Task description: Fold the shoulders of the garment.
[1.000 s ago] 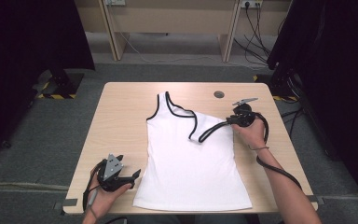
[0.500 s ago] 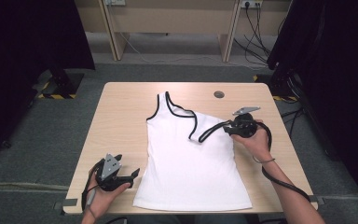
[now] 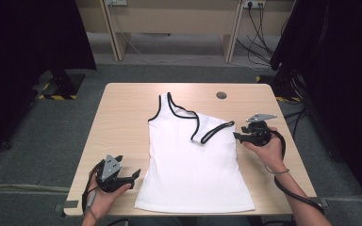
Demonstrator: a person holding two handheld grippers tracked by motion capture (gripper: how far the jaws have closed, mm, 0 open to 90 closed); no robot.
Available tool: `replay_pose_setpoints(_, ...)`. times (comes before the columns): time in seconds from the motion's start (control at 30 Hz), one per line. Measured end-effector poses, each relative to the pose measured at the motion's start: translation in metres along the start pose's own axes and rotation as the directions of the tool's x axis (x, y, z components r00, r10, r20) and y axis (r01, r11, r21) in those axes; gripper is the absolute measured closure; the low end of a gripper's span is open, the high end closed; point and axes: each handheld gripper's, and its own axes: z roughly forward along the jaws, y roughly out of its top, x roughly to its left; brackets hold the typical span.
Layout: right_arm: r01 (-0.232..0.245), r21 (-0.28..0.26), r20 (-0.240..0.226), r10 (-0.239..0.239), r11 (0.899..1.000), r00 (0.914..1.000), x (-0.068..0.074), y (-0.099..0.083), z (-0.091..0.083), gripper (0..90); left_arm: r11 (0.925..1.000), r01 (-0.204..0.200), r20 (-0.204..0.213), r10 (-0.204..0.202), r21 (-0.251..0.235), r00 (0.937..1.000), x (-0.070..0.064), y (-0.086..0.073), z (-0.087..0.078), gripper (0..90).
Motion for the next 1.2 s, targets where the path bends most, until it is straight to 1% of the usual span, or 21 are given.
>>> replay_pose_setpoints(0.27, -0.032, -0.029, 0.003, 0.032, 0.999, 0.9995, -0.003, -0.017, -0.019, 49.3, 0.9999, -0.002, -0.005, 0.002, -0.013, 1.0, 0.002, 0.004, 0.0, 14.0)
replay_pose_setpoints(0.37, -0.038, -0.037, -0.011, 0.038, 0.999, 0.9992, -0.001, -0.036, -0.034, 47.7, 0.9997, -0.006, 0.0, 0.006, -0.022, 1.0, 0.003, 0.01, 0.002, 14.0)
replay_pose_setpoints(0.43, -0.038, -0.037, -0.011, 0.038, 0.999, 0.9992, -0.001, -0.036, -0.034, 47.1, 0.9995, -0.011, 0.007, 0.011, -0.031, 0.9999, 0.003, 0.017, 0.006, 14.0)
replay_pose_setpoints(0.47, -0.042, -0.036, -0.012, 0.042, 0.998, 0.999, 0.001, -0.045, -0.039, 47.1, 0.9995, -0.011, 0.007, 0.011, -0.031, 0.9999, 0.003, 0.017, 0.006, 14.0)
replay_pose_setpoints(0.53, -0.042, -0.036, -0.012, 0.042, 0.998, 0.999, 0.001, -0.045, -0.039, 46.1, 0.9991, -0.025, 0.013, 0.025, -0.036, 0.9996, 0.002, 0.025, 0.013, 14.0)
replay_pose_setpoints(0.57, -0.05, -0.041, -0.017, 0.049, 0.998, 0.9986, 0.003, -0.054, -0.045, 44.8, 0.9984, -0.035, 0.022, 0.036, -0.043, 0.9991, 0.002, 0.034, 0.021, 14.0)
replay_pose_setpoints(0.63, -0.066, -0.05, -0.023, 0.065, 0.997, 0.9976, 0.004, -0.062, -0.05, 44.8, 0.9984, -0.035, 0.022, 0.036, -0.043, 0.9991, 0.002, 0.034, 0.021, 14.2)
replay_pose_setpoints(0.67, -0.066, -0.05, -0.023, 0.065, 0.997, 0.9976, 0.004, -0.062, -0.05, 43.3, 0.9974, -0.046, 0.036, 0.048, -0.056, 0.9982, 0.002, 0.047, 0.031, 14.2)
replay_pose_setpoints(0.7, -0.066, -0.05, -0.023, 0.065, 0.997, 0.9976, 0.004, -0.062, -0.05, 43.3, 0.9974, -0.046, 0.036, 0.048, -0.056, 0.9982, 0.002, 0.047, 0.031, 14.1)
replay_pose_setpoints(0.73, -0.081, -0.058, -0.034, 0.079, 0.995, 0.9963, 0.004, -0.072, -0.054, 41.9, 0.9963, -0.05, 0.049, 0.053, -0.07, 0.9974, 0.004, 0.061, 0.043, 14.1)
replay_pose_setpoints(0.77, -0.081, -0.058, -0.034, 0.079, 0.995, 0.9963, 0.004, -0.072, -0.054, 41.9, 0.9963, -0.05, 0.049, 0.053, -0.07, 0.9974, 0.004, 0.061, 0.043, 14.2)
replay_pose_setpoints(0.8, -0.107, -0.065, -0.043, 0.105, 0.992, 0.9936, 0.004, -0.082, -0.058, 41.9, 0.9963, -0.05, 0.049, 0.053, -0.07, 0.9974, 0.004, 0.061, 0.043, 14.2)
replay_pose_setpoints(0.83, -0.107, -0.065, -0.043, 0.105, 0.992, 0.9936, 0.004, -0.082, -0.058, 39.5, 0.9955, -0.049, 0.053, 0.054, -0.081, 0.9971, 0.007, 0.075, 0.053, 14.2)
replay_pose_setpoints(0.87, -0.107, -0.065, -0.043, 0.105, 0.992, 0.9936, 0.004, -0.082, -0.058, 39.5, 0.9955, -0.049, 0.053, 0.054, -0.081, 0.9971, 0.007, 0.075, 0.053, 14.2)
replay_pose_setpoints(0.9, -0.131, -0.079, -0.048, 0.128, 0.988, 0.9907, 0.003, -0.091, -0.061, 39.5, 0.9955, -0.049, 0.053, 0.054, -0.081, 0.9971, 0.007, 0.075, 0.053, 14.2)
replay_pose_setpoints(0.93, -0.131, -0.079, -0.048, 0.128, 0.988, 0.9907, 0.003, -0.091, -0.061, 36.2, 0.9948, -0.054, 0.054, 0.059, -0.086, 0.9968, 0.011, 0.089, 0.065, 14.2)
replay_pose_setpoints(1.0, -0.142, -0.087, -0.049, 0.138, 0.986, 0.9892, 0.003, -0.099, -0.064, 34.8, 0.9948, -0.054, 0.054, 0.059, -0.086, 0.9968, 0.011, 0.089, 0.065, 14.2)
replay_pose_setpoints(1.03, -0.142, -0.087, -0.049, 0.138, 0.986, 0.9892, 0.003, -0.099, -0.064, 34.8, 0.9944, -0.069, 0.055, 0.073, -0.08, 0.9958, 0.013, 0.101, 0.077, 14.2)
replay_pose_setpoints(1.07, -0.142, -0.087, -0.049, 0.138, 0.986, 0.9892, 0.003, -0.099, -0.064, 34.8, 0.9944, -0.069, 0.055, 0.073, -0.08, 0.9958, 0.013, 0.101, 0.077, 14.3)
replay_pose_setpoints(1.1, -0.152, -0.098, -0.046, 0.148, 0.983, 0.9879, 0.003, -0.106, -0.067, 34.5, 0.9945, -0.072, 0.06, 0.077, -0.076, 0.9952, 0.019, 0.113, 0.089, 14.3)
replay_pose_setpoints(1.2, -0.16, -0.105, -0.039, 0.157, 0.982, 0.9869, 0.004, -0.112, -0.068, 34.1, 0.9947, -0.071, 0.057, 0.075, -0.074, 0.9956, 0.02, 0.116, 0.093, 14.8)
